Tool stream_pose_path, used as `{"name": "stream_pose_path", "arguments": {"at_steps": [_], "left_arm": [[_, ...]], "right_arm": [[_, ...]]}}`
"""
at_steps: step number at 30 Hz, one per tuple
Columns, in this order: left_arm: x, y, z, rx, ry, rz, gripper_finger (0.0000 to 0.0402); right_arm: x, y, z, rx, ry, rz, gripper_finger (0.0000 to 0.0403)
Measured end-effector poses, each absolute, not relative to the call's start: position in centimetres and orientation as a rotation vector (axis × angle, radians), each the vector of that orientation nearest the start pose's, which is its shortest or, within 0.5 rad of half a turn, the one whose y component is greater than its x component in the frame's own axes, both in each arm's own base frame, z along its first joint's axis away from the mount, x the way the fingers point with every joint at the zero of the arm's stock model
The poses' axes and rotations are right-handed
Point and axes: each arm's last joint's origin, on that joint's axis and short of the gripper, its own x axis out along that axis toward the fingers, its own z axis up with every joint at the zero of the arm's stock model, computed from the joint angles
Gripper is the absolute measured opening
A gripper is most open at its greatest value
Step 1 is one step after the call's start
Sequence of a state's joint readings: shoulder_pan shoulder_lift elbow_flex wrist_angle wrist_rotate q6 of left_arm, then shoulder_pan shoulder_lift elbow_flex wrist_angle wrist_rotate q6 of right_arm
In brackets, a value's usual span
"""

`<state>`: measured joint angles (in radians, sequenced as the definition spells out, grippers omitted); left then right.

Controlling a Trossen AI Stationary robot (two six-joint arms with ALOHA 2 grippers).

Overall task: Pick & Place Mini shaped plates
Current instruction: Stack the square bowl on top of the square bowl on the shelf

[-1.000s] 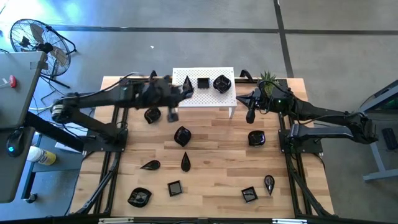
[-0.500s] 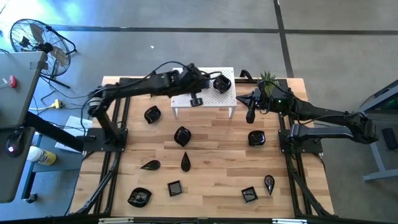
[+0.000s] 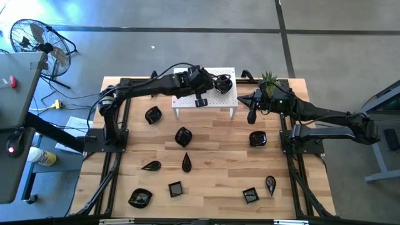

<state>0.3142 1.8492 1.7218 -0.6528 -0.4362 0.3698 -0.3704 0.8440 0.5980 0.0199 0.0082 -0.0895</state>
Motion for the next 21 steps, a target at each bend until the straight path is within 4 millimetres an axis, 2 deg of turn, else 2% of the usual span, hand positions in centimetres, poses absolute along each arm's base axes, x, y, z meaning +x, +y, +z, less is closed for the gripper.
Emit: {"name": "stream_pose_path", "arguments": {"at_steps": [5,9,21], "left_arm": [[38.8,14.4,30.8,0.372,0.963,0.555,0.0],[38.8,14.4,31.4,0.363,0.928,0.546,0.0],[38.8,14.5,31.2,0.372,0.942,0.564,0.0001]], "right_arm": [[17.8,-6.9,27.8,-0.047,0.241,-0.367,0.0004],[17.8,-6.9,27.8,-0.047,0.241,-0.367,0.0003],[17.8,-6.9,27.8,-0.046,0.24,-0.367,0.0003]]}}
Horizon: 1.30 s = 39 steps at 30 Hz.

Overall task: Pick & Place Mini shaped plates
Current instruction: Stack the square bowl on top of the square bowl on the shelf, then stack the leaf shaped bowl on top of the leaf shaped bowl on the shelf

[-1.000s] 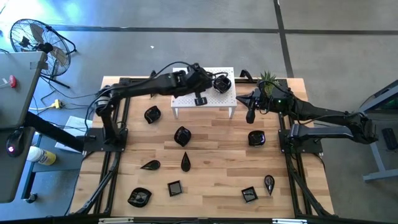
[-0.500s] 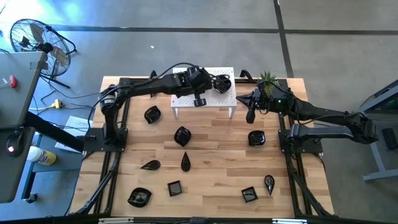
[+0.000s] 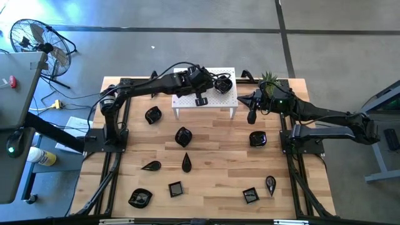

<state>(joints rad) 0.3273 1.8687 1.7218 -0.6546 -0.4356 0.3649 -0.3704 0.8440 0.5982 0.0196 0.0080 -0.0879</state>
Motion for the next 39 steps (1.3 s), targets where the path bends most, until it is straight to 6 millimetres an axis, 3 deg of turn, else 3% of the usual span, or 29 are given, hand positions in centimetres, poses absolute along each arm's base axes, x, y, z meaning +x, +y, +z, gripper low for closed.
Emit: {"name": "stream_pose_path", "arguments": {"at_steps": [13,20,27,30,35,39], "left_arm": [[38.8,14.5,31.2,0.369,0.941,0.564,0.0064],[38.8,14.4,31.2,0.377,0.946,0.548,0.0069],[37.0,13.4,33.3,0.22,0.862,0.299,0.0008],[36.7,13.0,33.9,0.16,0.735,0.246,0.0007],[34.6,12.0,33.2,0.131,0.616,0.261,0.0002],[31.7,10.9,32.0,0.083,0.488,0.245,0.0001]], "right_arm": [[17.8,-6.9,27.8,-0.045,0.24,-0.367,0.0003],[17.8,-6.9,27.8,-0.045,0.24,-0.366,0.0006],[17.8,-6.9,27.7,-0.043,0.251,-0.366,0.0002],[17.8,-6.9,27.6,-0.04,0.263,-0.364,0.0004],[17.7,-6.9,27.5,-0.04,0.266,-0.362,0.0006],[17.7,-6.9,27.5,-0.036,0.269,-0.36,0.0002]]}}
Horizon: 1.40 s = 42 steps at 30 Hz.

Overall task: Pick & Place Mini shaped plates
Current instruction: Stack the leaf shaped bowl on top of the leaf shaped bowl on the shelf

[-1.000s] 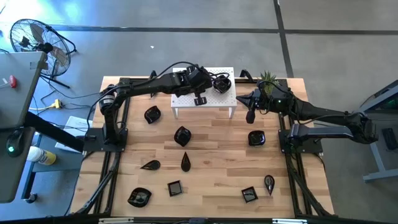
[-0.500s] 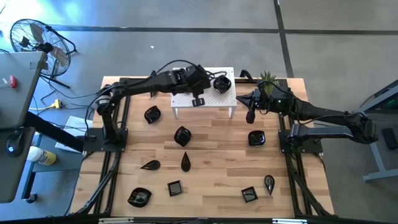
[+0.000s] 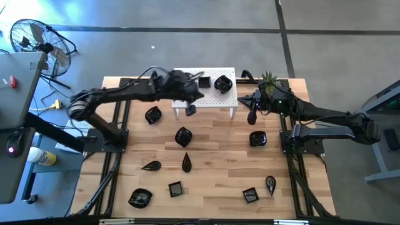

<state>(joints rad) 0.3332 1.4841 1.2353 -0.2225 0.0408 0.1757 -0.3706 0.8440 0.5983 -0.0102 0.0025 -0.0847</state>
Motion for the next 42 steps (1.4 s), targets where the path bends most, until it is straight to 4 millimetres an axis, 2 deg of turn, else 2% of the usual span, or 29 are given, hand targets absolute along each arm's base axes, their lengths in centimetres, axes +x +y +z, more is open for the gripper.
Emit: {"name": "stream_pose_path", "arguments": {"at_steps": [5,10,15,20,26,29,32,37,42], "left_arm": [[27.7,9.3,30.2,0.044,0.341,0.238,0.0001],[23.8,7.9,27.1,-0.01,0.234,0.223,0.0001],[20.8,6.9,24.4,-0.018,0.148,0.247,0.0001],[18.6,6.2,22.9,0.017,0.042,0.264,0.0001],[16.9,5.7,21.9,0.06,-0.014,0.272,0.0001],[16.6,5.6,21.5,0.058,-0.009,0.283,0.0001],[16.5,5.6,21.2,0.056,0.002,0.284,0.0001],[16.5,5.6,21.2,0.056,0.002,0.283,0.0001],[16.5,5.6,21.3,0.058,-0.011,0.285,0.0001]], "right_arm": [[17.7,-6.9,27.5,0.002,0.263,-0.368,0.0006],[17.7,-6.9,27.4,0.026,0.269,-0.373,0.0007],[17.7,-6.9,27.4,0.029,0.267,-0.374,0.0002],[17.7,-6.8,27.3,0.052,0.268,-0.372,0.0005],[17.6,-5.5,27.7,0.09,0.417,-0.38,0.0006],[17.2,-4.3,27.7,0.185,0.526,-0.42,0.0007],[16.7,-2.8,26.9,0.381,0.608,-0.469,0.0008],[16.5,0.4,24.2,0.652,0.739,-0.501,0.0021],[16.6,2.7,22.6,0.761,0.853,-0.545,0.0058]]}}
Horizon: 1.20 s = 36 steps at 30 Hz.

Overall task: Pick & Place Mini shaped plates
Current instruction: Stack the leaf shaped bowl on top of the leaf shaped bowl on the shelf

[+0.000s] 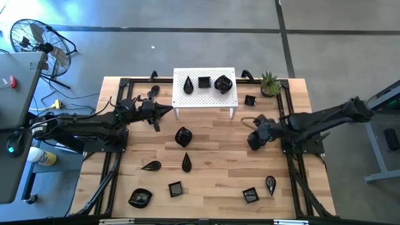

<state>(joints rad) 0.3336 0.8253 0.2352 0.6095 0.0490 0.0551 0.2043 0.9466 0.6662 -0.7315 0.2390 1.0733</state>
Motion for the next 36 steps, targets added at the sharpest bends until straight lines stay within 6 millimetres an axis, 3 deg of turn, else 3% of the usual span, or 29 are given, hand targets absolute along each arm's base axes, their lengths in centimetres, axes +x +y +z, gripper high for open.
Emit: {"name": "stream_pose_path", "arguments": {"at_steps": [5,11,14,19,24,29,36], "left_arm": [[16.5,5.6,21.6,0.063,-0.038,0.294,0.0001],[16.5,5.6,21.4,0.061,-0.027,0.296,0.0001],[16.6,5.5,21.0,0.064,0.019,0.268,0.0001],[16.8,5.4,19.6,-0.007,0.141,0.182,0.0001],[16.6,4.9,18.3,-0.225,0.267,0.076,0.0001],[16.3,4.1,16.2,-0.456,0.465,0.166,0.0008],[17.1,3.1,14.4,-0.654,0.568,0.28,0.0071]], "right_arm": [[18.2,3.1,21.4,0.738,0.863,-0.594,0.0088],[24.1,3.3,20.0,0.734,0.691,-0.394,0.0098],[25.8,3.5,19.1,0.714,0.664,-0.309,0.0099],[26.2,3.4,18.2,0.633,0.681,-0.332,0.0099],[26.2,3.2,18.1,0.527,0.692,-0.317,0.0099],[26.2,2.8,18.1,0.443,0.708,-0.3,0.0099],[26.2,2.5,18.1,0.362,0.714,-0.283,0.0099]]}}
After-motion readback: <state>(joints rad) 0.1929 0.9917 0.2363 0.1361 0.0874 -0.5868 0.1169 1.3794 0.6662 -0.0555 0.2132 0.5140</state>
